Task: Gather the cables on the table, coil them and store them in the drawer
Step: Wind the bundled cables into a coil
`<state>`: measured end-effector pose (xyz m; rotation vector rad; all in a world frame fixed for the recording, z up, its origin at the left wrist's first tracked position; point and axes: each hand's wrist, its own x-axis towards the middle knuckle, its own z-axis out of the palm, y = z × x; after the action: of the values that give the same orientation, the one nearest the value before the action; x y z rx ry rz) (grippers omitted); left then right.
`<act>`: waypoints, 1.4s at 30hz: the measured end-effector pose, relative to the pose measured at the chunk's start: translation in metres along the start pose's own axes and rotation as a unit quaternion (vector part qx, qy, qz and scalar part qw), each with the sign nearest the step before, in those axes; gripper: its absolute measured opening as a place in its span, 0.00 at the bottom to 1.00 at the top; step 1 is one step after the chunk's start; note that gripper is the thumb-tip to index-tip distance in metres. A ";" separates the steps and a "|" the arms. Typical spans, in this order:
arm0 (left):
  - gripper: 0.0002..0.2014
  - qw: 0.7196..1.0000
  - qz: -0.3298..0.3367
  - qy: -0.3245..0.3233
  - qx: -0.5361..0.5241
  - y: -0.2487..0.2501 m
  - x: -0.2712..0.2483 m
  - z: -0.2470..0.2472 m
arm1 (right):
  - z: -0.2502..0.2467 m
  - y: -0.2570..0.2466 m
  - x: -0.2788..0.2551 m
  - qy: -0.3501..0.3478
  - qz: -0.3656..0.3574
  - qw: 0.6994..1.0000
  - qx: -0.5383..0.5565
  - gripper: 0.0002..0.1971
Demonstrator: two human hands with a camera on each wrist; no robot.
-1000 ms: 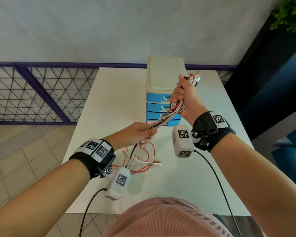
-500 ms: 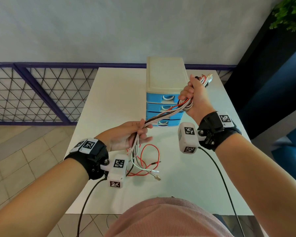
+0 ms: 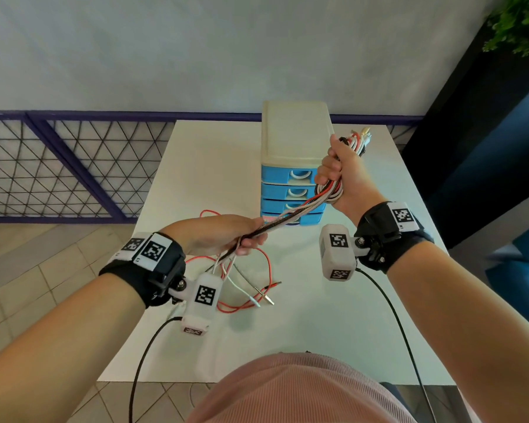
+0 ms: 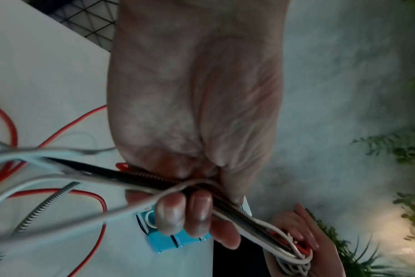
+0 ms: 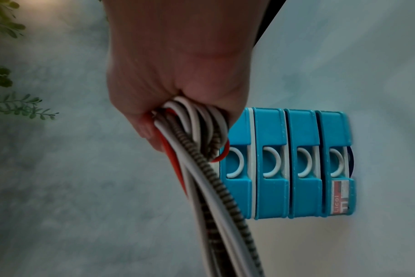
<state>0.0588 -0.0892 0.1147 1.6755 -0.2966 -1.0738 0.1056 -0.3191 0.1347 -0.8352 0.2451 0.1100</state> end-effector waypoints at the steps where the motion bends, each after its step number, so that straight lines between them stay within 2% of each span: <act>1: 0.19 1.000 0.001 -0.006 0.028 0.002 -0.001 0.001 | 0.000 0.000 0.000 -0.004 0.003 1.000 0.001 0.18; 4: 0.17 0.994 0.013 -0.005 0.111 0.006 -0.004 0.000 | 0.002 0.000 -0.001 -0.022 0.029 0.999 -0.003 0.19; 6: 0.15 0.974 0.018 0.040 0.224 0.009 -0.005 -0.004 | 0.001 -0.003 -0.002 -0.048 0.060 0.995 -0.069 0.18; 8: 0.14 0.936 0.025 0.104 0.337 0.012 -0.003 -0.008 | -0.001 -0.004 -0.005 -0.077 0.084 0.973 -0.202 0.15; 10: 0.11 0.891 0.054 0.158 0.423 0.017 0.001 -0.010 | 0.001 0.000 -0.011 -0.092 0.086 0.935 -0.331 0.11; 12: 0.09 0.848 0.079 0.206 0.483 0.024 0.004 -0.009 | 0.006 0.008 -0.016 -0.104 0.090 0.910 -0.392 0.09; 14: 0.10 0.828 0.117 0.240 0.493 0.029 0.007 -0.010 | 0.009 0.017 -0.019 -0.121 0.107 0.901 -0.403 0.10; 18: 0.06 0.842 0.196 0.268 0.424 0.034 0.007 -0.014 | 0.007 0.025 -0.024 -0.170 0.164 0.904 -0.356 0.19; 20: 0.03 0.861 0.205 0.278 0.374 0.036 0.006 -0.013 | 0.008 0.028 -0.028 -0.200 0.207 0.912 -0.293 0.20; 22: 0.05 0.878 0.208 0.285 0.323 0.037 0.005 -0.010 | 0.009 0.032 -0.030 -0.225 0.232 0.913 -0.251 0.20; 28: 0.09 0.887 0.216 0.274 0.303 0.036 0.005 -0.004 | 0.012 0.041 -0.038 -0.238 0.261 0.919 -0.178 0.21; 30: 0.10 0.891 0.210 0.262 0.305 0.035 0.005 -0.005 | 0.011 0.042 -0.039 -0.218 0.265 0.923 -0.174 0.16; 33: 0.10 0.907 0.188 0.228 0.300 0.035 0.005 -0.013 | 0.007 0.042 -0.037 -0.216 0.248 0.921 -0.210 0.09; 37: 0.15 0.939 0.170 0.156 0.255 0.037 0.006 -0.026 | 0.009 0.042 -0.037 -0.237 0.237 0.903 -0.270 0.11; 40: 0.19 0.952 0.136 0.123 0.245 0.039 0.004 -0.031 | 0.011 0.041 -0.040 -0.265 0.227 0.873 -0.340 0.14; 42: 0.20 0.945 0.098 0.124 0.285 0.040 0.003 -0.030 | 0.014 0.039 -0.043 -0.258 0.207 0.843 -0.425 0.13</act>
<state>0.0959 -0.0877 0.1486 2.2157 -0.6397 -0.6457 0.0594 -0.2830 0.1270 -1.5851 -0.1669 0.8933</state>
